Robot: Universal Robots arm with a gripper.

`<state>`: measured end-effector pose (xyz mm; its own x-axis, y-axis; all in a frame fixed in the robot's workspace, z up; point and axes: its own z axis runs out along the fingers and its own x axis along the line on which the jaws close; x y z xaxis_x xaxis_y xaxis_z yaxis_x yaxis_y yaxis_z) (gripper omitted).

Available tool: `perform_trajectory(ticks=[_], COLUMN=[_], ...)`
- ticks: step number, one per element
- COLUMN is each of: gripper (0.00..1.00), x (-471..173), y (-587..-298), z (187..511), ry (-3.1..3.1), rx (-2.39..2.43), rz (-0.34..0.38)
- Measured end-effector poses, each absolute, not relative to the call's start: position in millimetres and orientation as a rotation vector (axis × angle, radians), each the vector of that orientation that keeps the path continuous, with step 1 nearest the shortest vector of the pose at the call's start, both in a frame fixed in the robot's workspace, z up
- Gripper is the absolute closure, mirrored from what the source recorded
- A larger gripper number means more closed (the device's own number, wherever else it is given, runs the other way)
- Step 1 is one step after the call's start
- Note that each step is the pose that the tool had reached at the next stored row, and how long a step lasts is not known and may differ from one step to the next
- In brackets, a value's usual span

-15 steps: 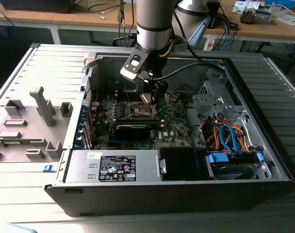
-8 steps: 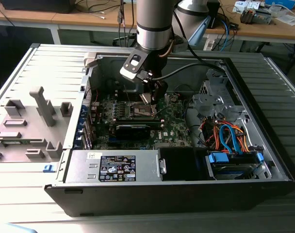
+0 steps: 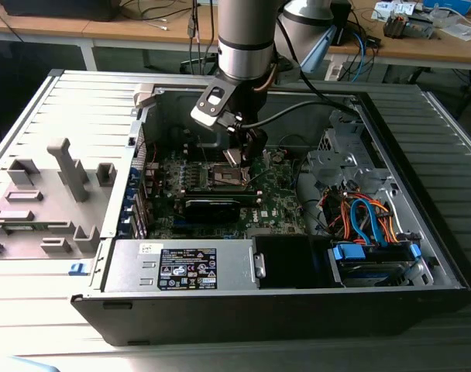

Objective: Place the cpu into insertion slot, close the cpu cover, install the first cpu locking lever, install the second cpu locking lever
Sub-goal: 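Place the cpu into insertion slot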

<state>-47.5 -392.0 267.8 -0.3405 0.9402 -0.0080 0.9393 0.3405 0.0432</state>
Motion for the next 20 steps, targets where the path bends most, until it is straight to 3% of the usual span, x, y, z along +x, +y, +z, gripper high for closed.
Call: perform_trajectory(ticks=[20], gripper=[0.45], x=[-47.5], y=[-392.0], z=[267.8], ry=[2.515], rx=[1.828], rz=[0.047])
